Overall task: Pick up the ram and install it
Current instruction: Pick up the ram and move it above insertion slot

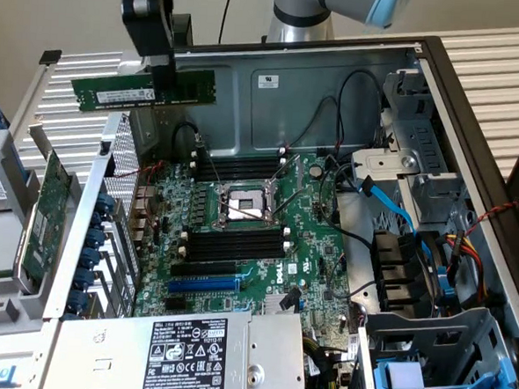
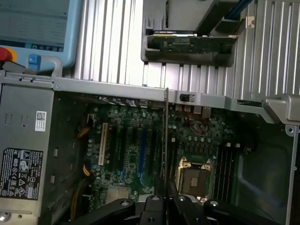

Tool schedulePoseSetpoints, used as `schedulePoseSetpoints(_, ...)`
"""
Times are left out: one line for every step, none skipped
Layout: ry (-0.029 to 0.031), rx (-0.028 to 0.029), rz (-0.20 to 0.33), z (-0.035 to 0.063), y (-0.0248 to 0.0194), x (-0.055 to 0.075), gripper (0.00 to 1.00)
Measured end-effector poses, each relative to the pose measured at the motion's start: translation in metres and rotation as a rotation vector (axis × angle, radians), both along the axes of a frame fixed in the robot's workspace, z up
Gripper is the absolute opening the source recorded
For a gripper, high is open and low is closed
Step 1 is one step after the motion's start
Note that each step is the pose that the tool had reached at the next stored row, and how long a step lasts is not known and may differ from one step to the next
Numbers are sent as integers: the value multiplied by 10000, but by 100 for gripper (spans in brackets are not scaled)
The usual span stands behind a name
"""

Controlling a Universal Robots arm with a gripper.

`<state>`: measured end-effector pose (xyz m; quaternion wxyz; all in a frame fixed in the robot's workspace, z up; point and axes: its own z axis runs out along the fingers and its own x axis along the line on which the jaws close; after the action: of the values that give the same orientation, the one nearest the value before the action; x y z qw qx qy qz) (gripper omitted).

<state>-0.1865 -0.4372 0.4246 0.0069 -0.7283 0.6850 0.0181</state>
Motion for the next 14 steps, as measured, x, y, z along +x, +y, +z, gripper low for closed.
schedulePoseSetpoints(0, -3, 0, -2, 25, 33, 13)
schedulePoseSetpoints(0, -4, 0, -4, 49, 65, 13)
schedulePoseSetpoints(0, -6, 0, -6, 74, 96, 13)
schedulePoseSetpoints(0, -9, 0, -9, 100, 127, 13)
schedulePoseSetpoints(0, -12, 0, -12, 128, 157, 13)
schedulePoseSetpoints(0, -16, 0, -15, 157, 190, 13)
schedulePoseSetpoints(0, -19, 0, -18, 185, 220, 13)
schedulePoseSetpoints(0, -23, 0, -21, 212, 250, 13)
schedulePoseSetpoints(0, -25, 0, -24, 239, 281, 13)
schedulePoseSetpoints(-1, -28, 0, -28, 267, 311, 13)
schedulePoseSetpoints(0, -34, 1, -29, 290, 342, 13)
schedulePoseSetpoints(0, -37, 0, -31, 307, 373, 13)
schedulePoseSetpoints(0, -40, 0, -33, 321, 406, 13)
schedulePoseSetpoints(0, -41, 0, -34, 331, 437, 13)
